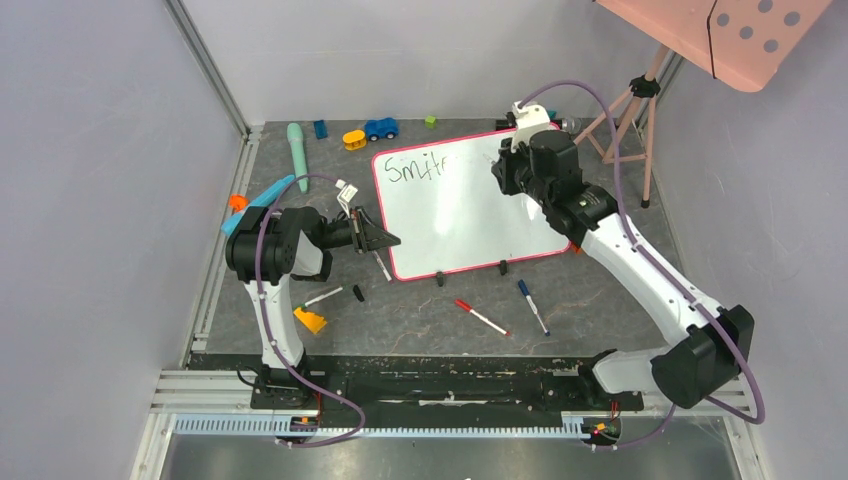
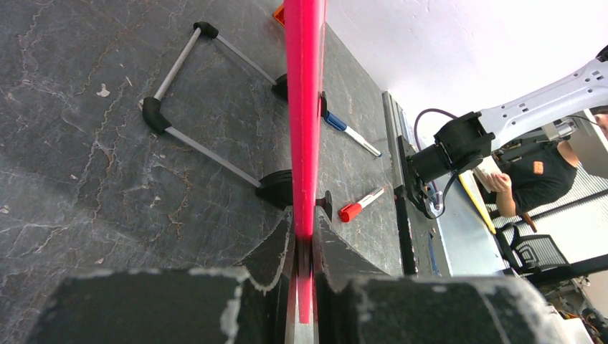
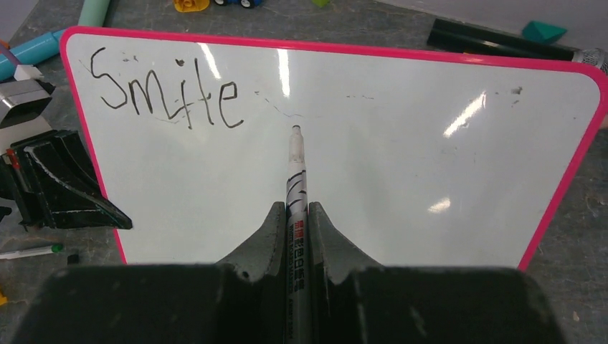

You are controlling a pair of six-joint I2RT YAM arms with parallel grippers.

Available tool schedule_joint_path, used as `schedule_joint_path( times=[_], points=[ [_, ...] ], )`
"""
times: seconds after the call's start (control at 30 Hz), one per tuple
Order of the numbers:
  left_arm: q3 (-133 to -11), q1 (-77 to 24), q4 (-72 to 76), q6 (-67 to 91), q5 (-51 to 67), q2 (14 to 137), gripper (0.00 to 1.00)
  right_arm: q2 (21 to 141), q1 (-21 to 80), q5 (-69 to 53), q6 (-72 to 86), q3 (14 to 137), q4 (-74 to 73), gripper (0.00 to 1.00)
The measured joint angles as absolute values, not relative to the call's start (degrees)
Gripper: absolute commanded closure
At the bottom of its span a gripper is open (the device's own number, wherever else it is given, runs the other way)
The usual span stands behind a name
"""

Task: Write a sentence on the whiteboard

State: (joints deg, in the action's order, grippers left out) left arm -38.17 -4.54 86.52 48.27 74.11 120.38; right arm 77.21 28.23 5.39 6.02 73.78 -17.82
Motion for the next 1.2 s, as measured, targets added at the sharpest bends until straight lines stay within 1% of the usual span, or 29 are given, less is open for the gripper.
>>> schedule_joint_path(
  times=[0.23, 0.6, 0.77, 0.97, 1.2],
  points=[
    [-37.6, -4.5, 86.5, 47.6, 73.9, 120.0, 0.96, 74.6, 28.3, 8.4, 7.1, 68.4, -17.2, 1.0],
    [-37.4, -4.5, 86.5, 47.2, 73.7, 119.9, 0.98, 71.5, 28.3, 8.3, 7.1, 62.7, -16.8, 1.0],
    [-37.2, -4.5, 86.6, 47.2, 73.6, 119.8, 0.97, 72.4, 28.2, 5.2, 6.1, 63.1, -16.9, 1.0],
    [-37.2, -4.5, 86.6, 47.2, 73.6, 119.8, 0.97, 78.3, 28.3, 2.3, 5.3, 68.2, -17.3, 1.0],
    [-37.2, -4.5, 86.6, 47.2, 73.6, 119.8, 0.97, 81.8, 28.2, -0.5, 4.9, 71.0, -16.8, 1.0]
  ],
)
